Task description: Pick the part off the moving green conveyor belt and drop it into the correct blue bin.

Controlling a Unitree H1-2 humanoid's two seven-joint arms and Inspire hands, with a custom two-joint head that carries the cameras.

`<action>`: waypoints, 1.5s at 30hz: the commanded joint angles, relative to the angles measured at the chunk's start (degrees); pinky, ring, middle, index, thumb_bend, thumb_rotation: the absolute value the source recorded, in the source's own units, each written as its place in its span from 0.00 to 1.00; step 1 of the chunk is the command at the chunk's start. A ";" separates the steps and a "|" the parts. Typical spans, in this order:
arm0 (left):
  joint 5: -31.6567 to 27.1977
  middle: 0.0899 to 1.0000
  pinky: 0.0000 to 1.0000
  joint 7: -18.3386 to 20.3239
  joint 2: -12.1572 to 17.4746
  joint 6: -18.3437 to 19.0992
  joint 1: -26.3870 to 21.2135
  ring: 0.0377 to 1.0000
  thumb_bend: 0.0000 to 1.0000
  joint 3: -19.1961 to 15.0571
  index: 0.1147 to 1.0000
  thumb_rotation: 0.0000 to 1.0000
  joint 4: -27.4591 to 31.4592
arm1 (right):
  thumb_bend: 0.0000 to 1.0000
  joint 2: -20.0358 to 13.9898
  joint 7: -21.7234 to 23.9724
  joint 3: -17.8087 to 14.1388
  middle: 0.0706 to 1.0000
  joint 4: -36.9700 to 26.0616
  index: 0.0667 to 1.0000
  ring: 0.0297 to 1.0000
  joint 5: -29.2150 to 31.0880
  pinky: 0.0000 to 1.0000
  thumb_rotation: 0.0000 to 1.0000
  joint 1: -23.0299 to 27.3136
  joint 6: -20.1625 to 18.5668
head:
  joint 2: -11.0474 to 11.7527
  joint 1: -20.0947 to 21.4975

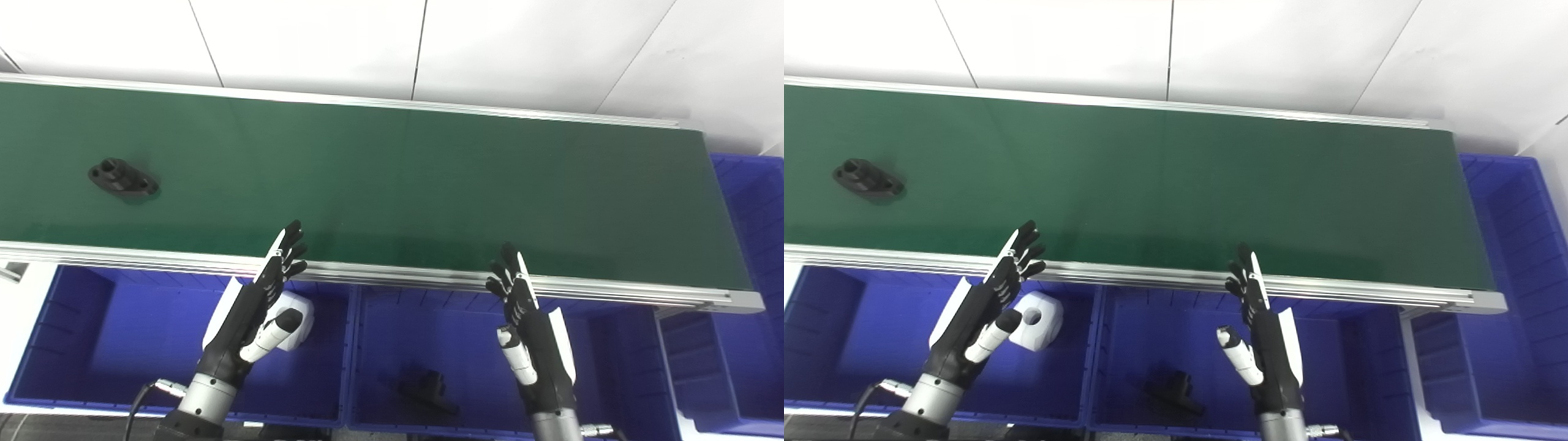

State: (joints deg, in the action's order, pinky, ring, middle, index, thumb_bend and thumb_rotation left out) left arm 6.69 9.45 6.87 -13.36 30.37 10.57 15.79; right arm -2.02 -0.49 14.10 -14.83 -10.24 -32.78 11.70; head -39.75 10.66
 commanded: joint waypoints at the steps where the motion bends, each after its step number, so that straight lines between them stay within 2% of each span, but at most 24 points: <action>1: 0.88 1.00 0.87 -0.90 -0.13 -3.47 0.32 0.95 0.80 0.33 1.00 0.91 -0.97 | 0.86 -0.50 0.59 0.04 1.00 0.66 1.00 0.97 1.10 0.91 0.95 -0.57 3.53 | 1.08 -1.05; 3: 1.48 1.00 0.84 -1.39 -0.53 -4.93 0.04 0.94 0.81 0.59 1.00 0.90 -2.87 | 0.85 -1.18 0.72 -0.14 1.00 2.36 1.00 0.98 1.73 0.92 0.94 -0.30 5.16 | 3.07 -2.87; 7: 2.21 0.99 0.81 -2.31 -1.60 -6.68 -0.45 0.92 0.82 0.97 1.00 0.88 -5.48 | 0.87 -2.20 0.45 -0.65 1.00 5.13 1.00 0.99 1.97 0.91 0.96 0.46 7.60 | 5.63 -5.94; 16: 2.36 0.95 0.77 -2.99 -3.36 -5.97 -0.70 0.89 0.86 1.80 1.00 0.82 -6.44 | 0.91 -3.45 0.56 -1.63 1.00 6.94 1.00 0.98 3.18 0.88 0.98 1.11 9.18 | 7.34 -9.66; 21: 2.28 0.95 0.76 -3.00 -3.77 -6.86 -0.92 0.88 0.85 2.00 1.00 0.80 -7.46 | 0.91 -3.83 0.73 -1.83 1.00 8.86 1.00 0.99 3.87 0.88 0.99 1.46 11.22 | 9.62 -11.68; 26: 1.87 0.94 0.74 -3.10 -4.13 -7.89 -1.09 0.86 0.84 2.22 1.00 0.78 -8.71 | 0.91 -4.12 0.96 -2.01 1.00 9.67 1.00 1.00 4.38 0.89 0.99 1.62 11.55 | 11.13 -13.35; 30: 1.70 0.93 0.73 -3.33 -4.57 -8.59 -1.21 0.85 0.83 2.33 1.00 0.77 -9.90 | 0.91 -4.37 1.13 -2.17 1.00 10.88 1.00 1.00 4.84 0.90 0.99 1.82 12.08 | 13.66 -14.93; 34: 2.29 0.91 0.71 -3.80 -5.08 -9.43 -1.61 0.83 0.84 2.39 1.00 0.77 -11.22 | 0.91 -4.69 1.52 -2.55 1.00 12.17 1.00 1.00 5.28 0.95 1.00 2.25 12.85 | 14.30 -15.58; 39: 3.42 0.90 0.70 -4.55 -5.90 -9.72 -1.89 0.82 0.83 2.74 1.00 0.77 -11.98 | 0.91 -5.30 2.30 -3.28 1.00 12.86 1.00 1.00 5.78 0.95 1.00 2.70 13.56 | 14.01 -15.92; 43: 3.46 0.92 0.72 -4.54 -6.43 -8.90 -1.94 0.84 0.81 3.49 1.00 0.75 -11.57 | 0.93 -5.78 3.45 -3.90 1.00 11.86 1.00 1.00 7.68 0.97 0.99 2.52 11.81 | 12.99 -17.06; 45: 3.77 0.92 0.73 -4.72 -6.81 -8.26 -1.93 0.84 0.81 4.04 1.00 0.75 -11.14 | 0.92 -6.18 3.99 -4.35 1.00 11.18 1.00 1.00 8.63 0.98 0.98 2.39 11.26 | 11.63 -17.91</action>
State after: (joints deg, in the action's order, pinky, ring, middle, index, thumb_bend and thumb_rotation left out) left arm 9.82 5.29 0.68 -20.48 28.53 14.29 3.15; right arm -7.69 2.90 10.33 -1.67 -2.77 -30.09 22.67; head -28.02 -7.20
